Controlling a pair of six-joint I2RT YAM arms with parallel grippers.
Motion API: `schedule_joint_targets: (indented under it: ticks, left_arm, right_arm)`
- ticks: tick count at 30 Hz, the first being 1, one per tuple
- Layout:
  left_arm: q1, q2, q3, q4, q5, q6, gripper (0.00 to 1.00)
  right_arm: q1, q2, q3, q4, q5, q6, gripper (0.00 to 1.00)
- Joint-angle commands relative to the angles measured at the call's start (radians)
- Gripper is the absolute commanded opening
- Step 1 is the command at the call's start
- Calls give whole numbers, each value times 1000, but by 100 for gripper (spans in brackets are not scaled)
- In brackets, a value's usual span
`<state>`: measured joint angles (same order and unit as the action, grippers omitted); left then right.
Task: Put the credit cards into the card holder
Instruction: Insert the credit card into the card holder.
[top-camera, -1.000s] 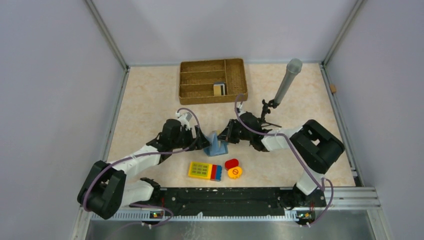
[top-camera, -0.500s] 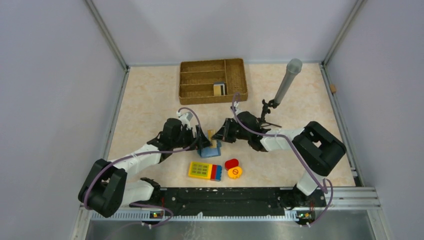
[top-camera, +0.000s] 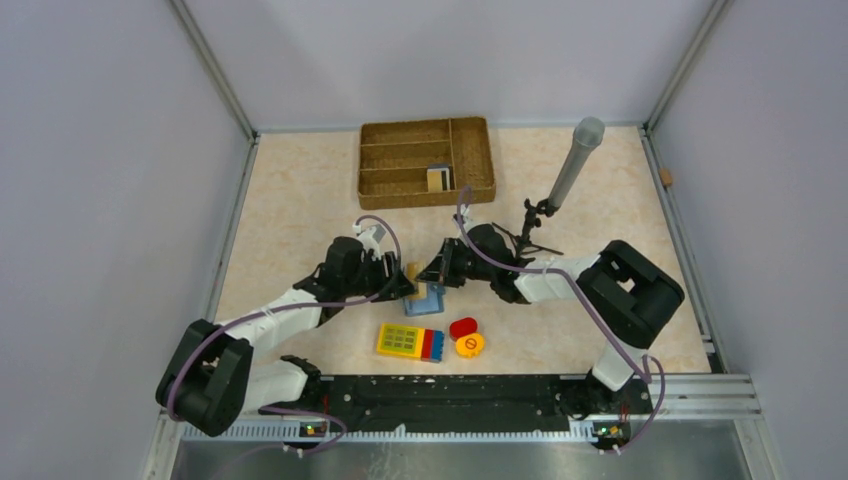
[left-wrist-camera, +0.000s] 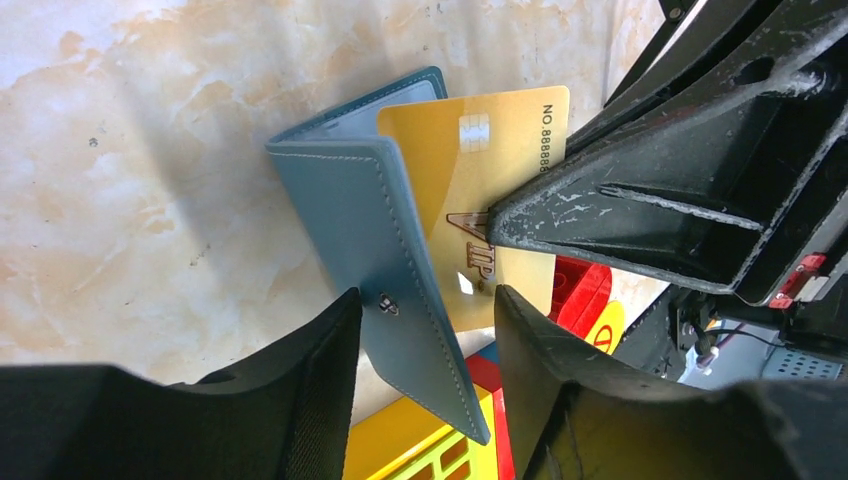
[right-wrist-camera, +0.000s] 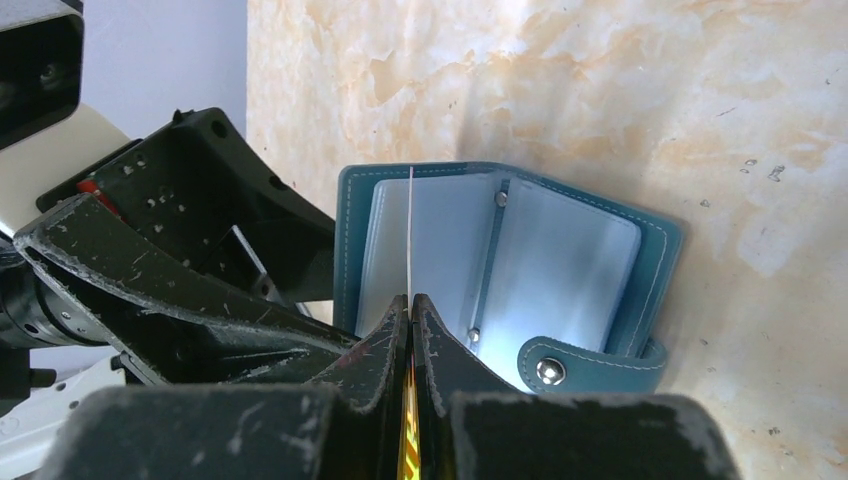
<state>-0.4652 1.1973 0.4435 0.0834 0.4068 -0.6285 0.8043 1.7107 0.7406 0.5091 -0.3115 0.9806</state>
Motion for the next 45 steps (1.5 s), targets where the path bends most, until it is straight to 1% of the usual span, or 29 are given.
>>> schedule_joint_targets:
  ticks: [1, 4, 7, 9, 12, 15, 19, 21, 27, 31, 33, 39, 45]
  left_arm:
    - [3, -29, 1, -1, 9, 13, 48]
    - [5, -31, -9, -8, 3, 13, 40]
    - [11, -38, -17, -26, -17, 18, 29]
    - [17, -43, -25, -38, -35, 20, 23]
    - [23, -53, -33, -67, -67, 18, 18]
    - [28, -61, -44, -93, -112, 21, 18]
    - [35, -47, -55, -117, -143, 29, 20]
    - [38, -30, -53, -130, -159, 35, 27]
    - [52, 2, -41, -177, -228, 27, 39]
    - [57, -2, -30, -210, -263, 12, 42]
    - [57, -6, -33, -212, -266, 8, 40]
    - [59, 12, -39, -192, -243, 6, 26]
    - [59, 33, -37, -182, -225, 7, 20]
  right_arm:
    - [12, 10, 44, 23, 15, -5, 0]
    - [12, 13, 46, 6, 29, -10, 0]
    - [13, 7, 42, -15, 47, -15, 0]
    - [13, 4, 41, -24, 57, -18, 0]
    - [10, -7, 40, -68, 92, -32, 0]
    - [0, -24, 16, -104, 118, -42, 0]
    - [-21, -39, -30, -89, 108, -45, 0]
    - [-26, -36, -44, -74, 91, -45, 0]
    - [-37, -7, -62, -39, 67, -27, 0]
    - [-49, 3, -79, -20, 60, -12, 0]
    - [-52, 3, -84, -17, 58, -12, 0]
    - [-53, 17, -89, 64, 6, 10, 0]
    - [-41, 57, -79, 114, -23, 56, 0]
